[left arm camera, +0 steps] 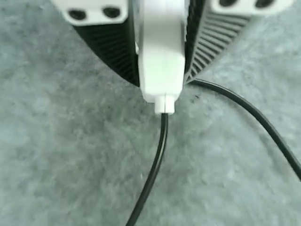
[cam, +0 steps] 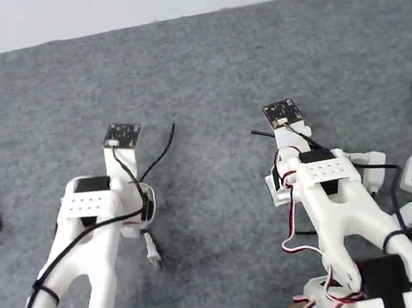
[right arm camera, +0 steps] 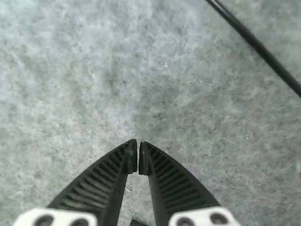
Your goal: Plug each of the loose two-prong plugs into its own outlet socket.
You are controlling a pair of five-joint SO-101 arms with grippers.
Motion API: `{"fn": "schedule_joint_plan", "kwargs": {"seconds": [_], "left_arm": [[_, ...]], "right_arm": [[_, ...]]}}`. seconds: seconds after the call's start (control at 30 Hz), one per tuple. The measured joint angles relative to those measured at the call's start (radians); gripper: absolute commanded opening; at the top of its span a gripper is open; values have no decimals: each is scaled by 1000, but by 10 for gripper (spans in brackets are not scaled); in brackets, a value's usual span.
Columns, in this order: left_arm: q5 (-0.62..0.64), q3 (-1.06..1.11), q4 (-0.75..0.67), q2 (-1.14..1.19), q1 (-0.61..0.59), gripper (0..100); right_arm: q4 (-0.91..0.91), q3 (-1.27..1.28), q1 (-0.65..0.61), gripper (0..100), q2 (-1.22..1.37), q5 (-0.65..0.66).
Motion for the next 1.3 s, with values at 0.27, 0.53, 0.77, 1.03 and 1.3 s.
{"fn": "schedule_joint_plan", "kwargs": {"seconds": [0.27,0.53,0.77,1.03,1.3], "left_arm": [[229,-178,94,2,163,28],[658,-181,-209,35,428,30],[727,-261,-272,348,470,31],[698,-494,-104,519,499,167],[681,-516,-28,519,500,295]], "right_arm": [[0,0,0,13,0,0],[0,0,100,13,0,0],[0,0,164,15,0,0],[0,0,164,15,0,0],[0,0,164,15,0,0]]}}
